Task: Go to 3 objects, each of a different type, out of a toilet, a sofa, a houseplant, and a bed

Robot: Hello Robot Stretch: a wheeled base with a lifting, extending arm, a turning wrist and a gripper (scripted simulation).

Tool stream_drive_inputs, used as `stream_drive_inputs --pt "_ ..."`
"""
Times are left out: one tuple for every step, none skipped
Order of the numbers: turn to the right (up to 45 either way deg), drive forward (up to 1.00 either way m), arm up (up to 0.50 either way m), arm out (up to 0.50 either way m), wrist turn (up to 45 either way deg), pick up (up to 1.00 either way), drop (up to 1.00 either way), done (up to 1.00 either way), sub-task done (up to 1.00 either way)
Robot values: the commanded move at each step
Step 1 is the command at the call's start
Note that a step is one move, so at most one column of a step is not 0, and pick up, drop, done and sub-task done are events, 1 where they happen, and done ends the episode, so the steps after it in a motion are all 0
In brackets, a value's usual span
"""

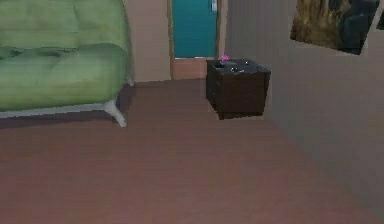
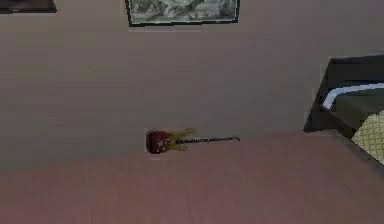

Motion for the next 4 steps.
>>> stream_drive_inputs --pt "0.0 1.00 0.00 0.00 0.0 0.00 0.00 0.00 0.00" --pt "0.0 1.00 0.00 0.00 0.0 0.00 0.00 0.00 0.00" --pt "-3.0 0.00 0.00 0.00 0.0 0.00 0.00 0.00 0.00" --pt "15.0 0.00 0.00 0.00 0.0 0.00 0.00 0.00 0.00"
